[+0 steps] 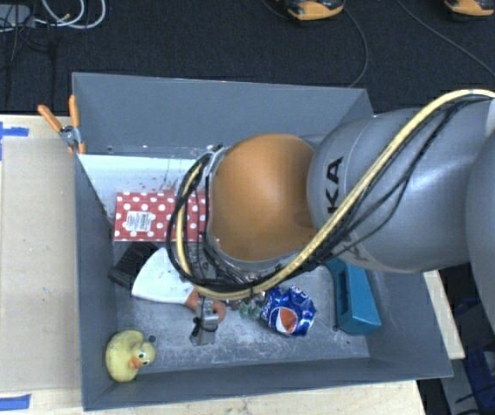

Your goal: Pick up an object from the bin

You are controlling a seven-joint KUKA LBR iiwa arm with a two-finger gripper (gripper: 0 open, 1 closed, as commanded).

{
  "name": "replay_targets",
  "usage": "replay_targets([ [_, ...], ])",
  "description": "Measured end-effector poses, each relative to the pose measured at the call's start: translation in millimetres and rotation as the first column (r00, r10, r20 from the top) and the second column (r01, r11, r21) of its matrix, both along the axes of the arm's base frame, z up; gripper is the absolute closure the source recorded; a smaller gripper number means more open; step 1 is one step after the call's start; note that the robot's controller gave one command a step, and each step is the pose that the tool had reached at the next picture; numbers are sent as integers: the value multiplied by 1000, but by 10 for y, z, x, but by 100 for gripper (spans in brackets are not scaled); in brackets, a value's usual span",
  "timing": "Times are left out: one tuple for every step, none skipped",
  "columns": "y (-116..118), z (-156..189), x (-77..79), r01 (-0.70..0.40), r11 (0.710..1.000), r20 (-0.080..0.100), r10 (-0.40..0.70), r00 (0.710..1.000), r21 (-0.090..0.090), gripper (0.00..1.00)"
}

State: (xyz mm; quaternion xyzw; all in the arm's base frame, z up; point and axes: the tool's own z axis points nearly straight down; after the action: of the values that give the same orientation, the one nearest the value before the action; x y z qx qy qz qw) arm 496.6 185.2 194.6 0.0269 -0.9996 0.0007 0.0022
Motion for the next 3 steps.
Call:
replay_targets([
  [-248,-91,322,-8,1000,0,8,1000,1,0],
  [-620,-18,687,-62,998,-1,62,998,1,0],
  [-1026,-193,369,-13,1000,3,13,1000,1,0],
])
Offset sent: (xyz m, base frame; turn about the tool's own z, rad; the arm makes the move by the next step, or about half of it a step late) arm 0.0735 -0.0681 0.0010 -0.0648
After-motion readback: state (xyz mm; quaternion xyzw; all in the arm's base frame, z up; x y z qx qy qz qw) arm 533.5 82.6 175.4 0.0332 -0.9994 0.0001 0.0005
